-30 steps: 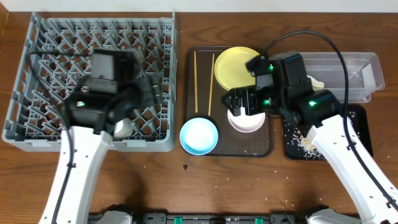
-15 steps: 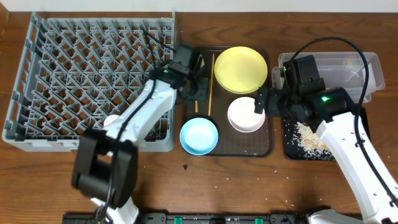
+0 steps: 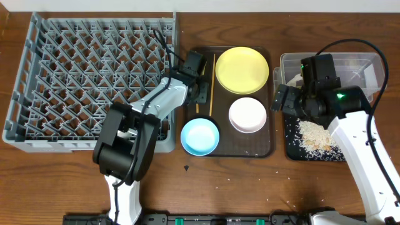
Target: Sort waste into correct bins and load items into the dishwasher
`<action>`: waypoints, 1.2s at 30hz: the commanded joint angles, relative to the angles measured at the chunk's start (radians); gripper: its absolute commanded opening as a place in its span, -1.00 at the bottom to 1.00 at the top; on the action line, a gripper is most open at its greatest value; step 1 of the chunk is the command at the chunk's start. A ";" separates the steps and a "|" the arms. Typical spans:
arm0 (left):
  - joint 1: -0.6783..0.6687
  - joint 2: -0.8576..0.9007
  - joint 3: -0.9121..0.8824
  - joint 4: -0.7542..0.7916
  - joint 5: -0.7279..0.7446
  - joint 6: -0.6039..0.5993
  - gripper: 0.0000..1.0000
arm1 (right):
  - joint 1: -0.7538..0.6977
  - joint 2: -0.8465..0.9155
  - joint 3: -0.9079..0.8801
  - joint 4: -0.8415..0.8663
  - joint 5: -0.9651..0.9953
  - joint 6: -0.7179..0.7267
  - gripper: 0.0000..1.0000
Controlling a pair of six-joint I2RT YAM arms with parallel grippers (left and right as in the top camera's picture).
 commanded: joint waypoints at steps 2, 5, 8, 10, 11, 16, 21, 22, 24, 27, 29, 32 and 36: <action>-0.005 0.063 0.014 0.017 -0.031 -0.031 -0.19 | -0.002 -0.009 0.009 -0.002 -0.002 -0.005 0.98; -0.018 0.077 0.014 0.021 -0.031 -0.033 -0.36 | -0.002 -0.009 0.009 -0.002 -0.002 -0.005 0.99; -0.034 0.078 0.014 0.021 -0.031 -0.033 -0.58 | -0.002 -0.009 0.009 -0.003 -0.005 -0.004 0.99; -0.046 0.074 0.017 0.021 -0.035 -0.033 -0.63 | -0.002 -0.009 0.009 -0.002 -0.006 -0.004 0.99; -0.051 0.074 0.021 0.018 -0.042 -0.033 -0.73 | -0.002 -0.009 0.009 -0.002 -0.006 -0.004 0.99; -0.060 0.073 0.068 -0.050 -0.106 -0.033 -0.84 | -0.002 -0.009 0.009 -0.004 -0.006 -0.004 0.98; -0.059 0.042 0.178 -0.184 -0.161 -0.031 -0.85 | -0.002 -0.009 0.009 -0.005 -0.006 -0.004 0.98; -0.059 0.032 0.201 -0.206 -0.162 -0.029 -0.85 | -0.002 -0.009 0.009 -0.005 -0.006 -0.004 0.99; -0.054 -0.018 0.257 -0.261 -0.162 -0.029 -0.85 | -0.002 -0.009 0.009 -0.006 -0.006 -0.004 0.99; -0.030 -0.097 0.274 -0.300 -0.162 -0.030 -0.85 | -0.002 -0.009 0.009 -0.006 -0.025 -0.005 0.99; 0.000 -0.153 0.274 -0.335 -0.163 -0.036 -0.85 | -0.002 -0.009 0.009 -0.006 -0.036 -0.005 0.99; 0.071 -0.223 0.274 -0.396 -0.163 -0.037 -0.85 | -0.002 -0.009 0.009 -0.005 -0.036 -0.005 0.99; 0.181 -0.244 0.273 -0.446 -0.155 -0.022 -0.85 | -0.002 -0.009 0.009 -0.005 -0.036 -0.005 0.98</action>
